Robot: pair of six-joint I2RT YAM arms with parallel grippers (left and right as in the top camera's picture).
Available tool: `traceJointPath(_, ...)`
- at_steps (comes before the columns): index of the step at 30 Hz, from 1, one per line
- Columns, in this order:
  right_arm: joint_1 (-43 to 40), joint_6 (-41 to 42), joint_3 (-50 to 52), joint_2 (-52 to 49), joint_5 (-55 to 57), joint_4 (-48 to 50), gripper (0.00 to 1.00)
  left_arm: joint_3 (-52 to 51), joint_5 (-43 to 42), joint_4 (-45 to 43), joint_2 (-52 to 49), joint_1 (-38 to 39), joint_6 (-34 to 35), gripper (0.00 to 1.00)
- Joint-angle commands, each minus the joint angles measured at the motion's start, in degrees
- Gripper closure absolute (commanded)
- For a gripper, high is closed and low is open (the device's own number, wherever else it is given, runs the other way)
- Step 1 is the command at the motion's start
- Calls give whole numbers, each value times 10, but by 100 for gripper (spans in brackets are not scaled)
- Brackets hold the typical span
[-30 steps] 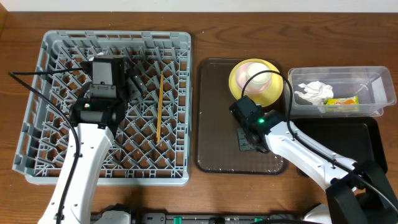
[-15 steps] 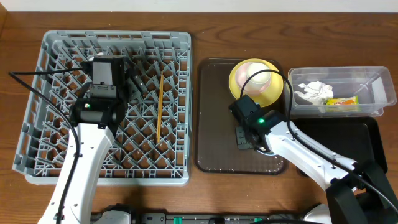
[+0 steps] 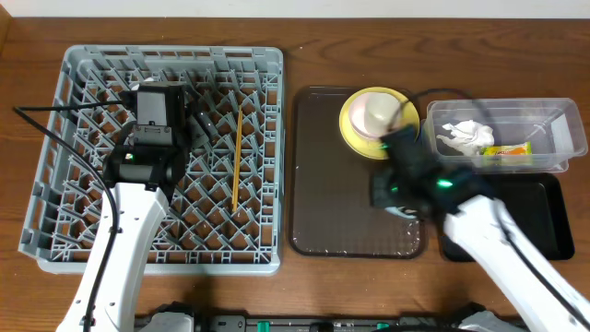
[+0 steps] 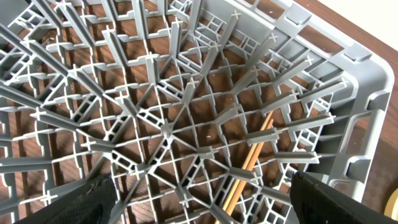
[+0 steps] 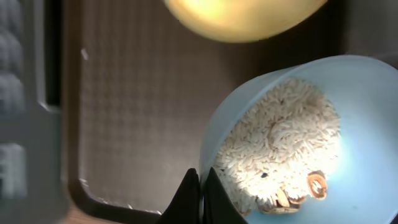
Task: Sort waste into correct bins and load items into the dishwasher rack
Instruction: 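Lift the plate and carry it over the black tray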
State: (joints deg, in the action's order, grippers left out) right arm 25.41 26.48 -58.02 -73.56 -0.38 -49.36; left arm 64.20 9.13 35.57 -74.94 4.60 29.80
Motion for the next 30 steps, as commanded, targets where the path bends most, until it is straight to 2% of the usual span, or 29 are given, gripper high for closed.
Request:
traceJointPath(1, -75, -16, -10, 49, -60, -8, 99, 5, 1, 0, 1, -2, -1, 9)
traceJointPath(7, -249, -52, -10, 94, -210, -23, 99, 5, 1, 0, 1, -2, -1, 9)
traceJointPath(15, -445, -68, -6, 97, -380, -15, 99, 5, 1, 0, 1, -2, -1, 9)
traceJointPath(22, -544, -67, -3, 94, -471, 3, 99, 5, 1, 0, 1, -2, -1, 9)
traceJointPath(30, -608, -20, -2, 94, -482, 14, 99, 5, 1, 0, 1, -2, -1, 9)
